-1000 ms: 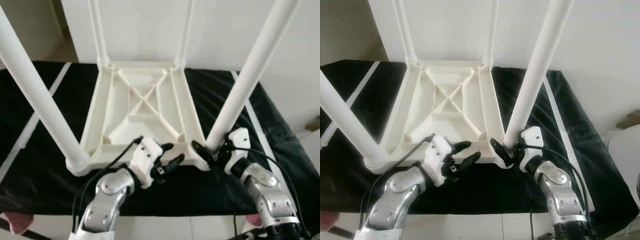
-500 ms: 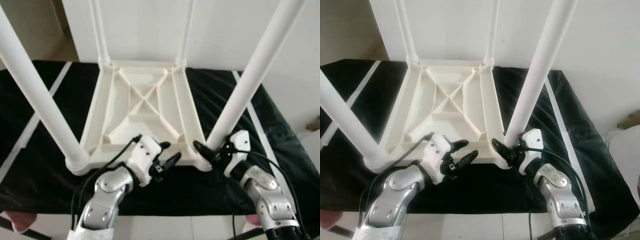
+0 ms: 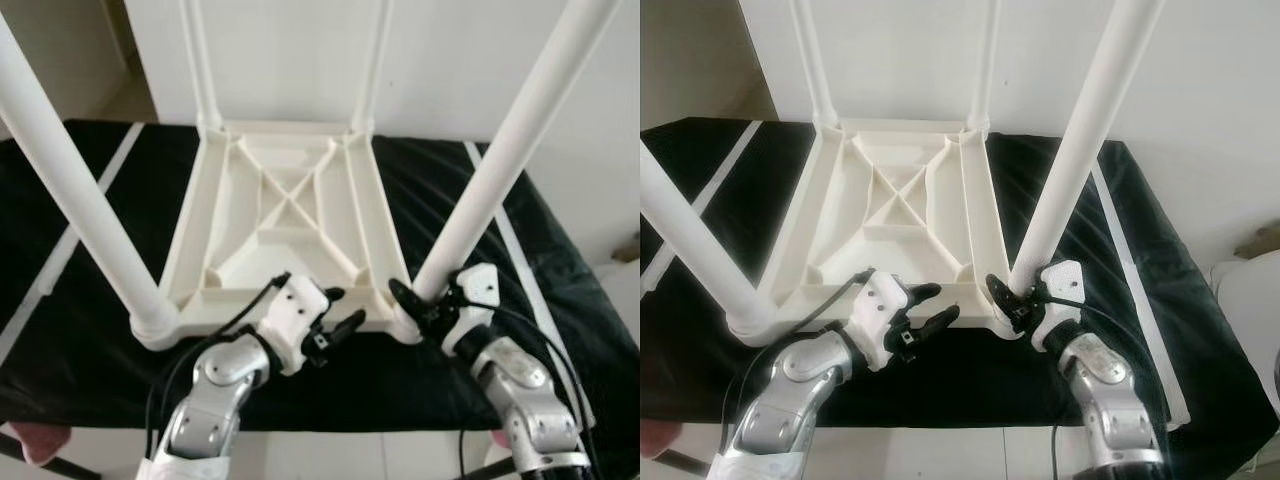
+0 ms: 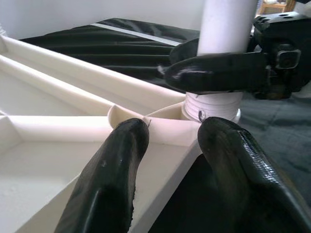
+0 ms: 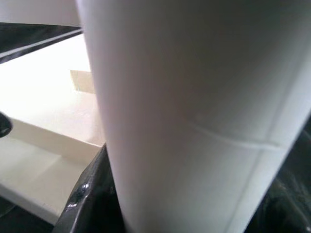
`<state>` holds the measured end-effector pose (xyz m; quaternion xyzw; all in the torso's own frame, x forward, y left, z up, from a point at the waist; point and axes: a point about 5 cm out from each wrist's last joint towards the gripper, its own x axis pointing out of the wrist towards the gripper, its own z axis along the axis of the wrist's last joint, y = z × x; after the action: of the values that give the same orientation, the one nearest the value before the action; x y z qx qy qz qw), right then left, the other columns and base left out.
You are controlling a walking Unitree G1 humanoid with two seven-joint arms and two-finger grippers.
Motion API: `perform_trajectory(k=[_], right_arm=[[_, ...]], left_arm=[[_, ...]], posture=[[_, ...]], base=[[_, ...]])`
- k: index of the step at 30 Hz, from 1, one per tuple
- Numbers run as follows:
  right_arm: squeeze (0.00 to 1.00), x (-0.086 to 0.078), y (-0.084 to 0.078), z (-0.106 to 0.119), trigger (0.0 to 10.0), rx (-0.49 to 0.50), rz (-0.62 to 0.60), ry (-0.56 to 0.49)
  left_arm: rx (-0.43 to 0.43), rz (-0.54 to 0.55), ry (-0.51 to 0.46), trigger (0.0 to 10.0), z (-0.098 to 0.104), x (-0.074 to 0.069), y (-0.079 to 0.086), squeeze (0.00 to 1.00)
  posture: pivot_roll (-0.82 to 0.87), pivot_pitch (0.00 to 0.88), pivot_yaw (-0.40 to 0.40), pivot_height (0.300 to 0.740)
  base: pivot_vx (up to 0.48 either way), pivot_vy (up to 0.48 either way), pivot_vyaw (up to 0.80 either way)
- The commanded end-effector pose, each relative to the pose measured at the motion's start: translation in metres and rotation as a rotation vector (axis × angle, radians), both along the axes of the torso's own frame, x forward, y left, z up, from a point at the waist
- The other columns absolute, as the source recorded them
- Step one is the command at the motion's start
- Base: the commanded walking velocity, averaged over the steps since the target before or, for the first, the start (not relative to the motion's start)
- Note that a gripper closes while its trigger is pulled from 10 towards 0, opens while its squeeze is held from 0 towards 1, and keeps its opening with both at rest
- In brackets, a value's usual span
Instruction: Building children table
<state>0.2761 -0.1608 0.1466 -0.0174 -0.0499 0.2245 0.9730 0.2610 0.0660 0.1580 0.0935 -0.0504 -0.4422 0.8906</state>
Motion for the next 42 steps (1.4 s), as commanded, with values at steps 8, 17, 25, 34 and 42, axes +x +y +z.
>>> perform_trajectory(k=[8,17,25,34,42], right_arm=[[0.00,-0.003,0.008,-0.017,10.0,0.012,-0.339,0.100],[0.00,0.001,0.022,-0.016,10.0,0.154,-0.564,0.131],[1.00,-0.004,0.033,-0.007,10.0,0.150,-0.487,0.069],[1.00,-0.007,0.033,-0.002,10.0,0.157,-0.477,0.041],[0.00,-0.012,0.024,0.004,10.0,0.140,-0.291,-0.002]], left_arm=[[-0.014,0.107,-0.015,10.0,-0.001,0.003,0.003,0.00],[-0.004,0.122,-0.014,10.0,-0.002,0.004,0.005,0.00],[0.002,0.121,-0.011,10.0,-0.003,0.006,0.006,0.00],[0.000,0.118,-0.012,10.0,-0.002,0.006,0.006,0.00],[-0.003,0.091,-0.005,10.0,-0.002,0.004,0.004,0.00]], posture=[[-0.09,0.111,-0.037,0.740],[-0.08,0.103,-0.041,0.740],[-0.09,0.092,-0.034,0.740],[-0.09,0.088,-0.033,0.740],[-0.10,0.087,-0.033,0.740]], base=[[0.000,0.000,0.00],[0.000,0.000,0.00],[0.000,0.000,0.00],[0.000,0.000,0.00],[0.000,0.000,0.00]])
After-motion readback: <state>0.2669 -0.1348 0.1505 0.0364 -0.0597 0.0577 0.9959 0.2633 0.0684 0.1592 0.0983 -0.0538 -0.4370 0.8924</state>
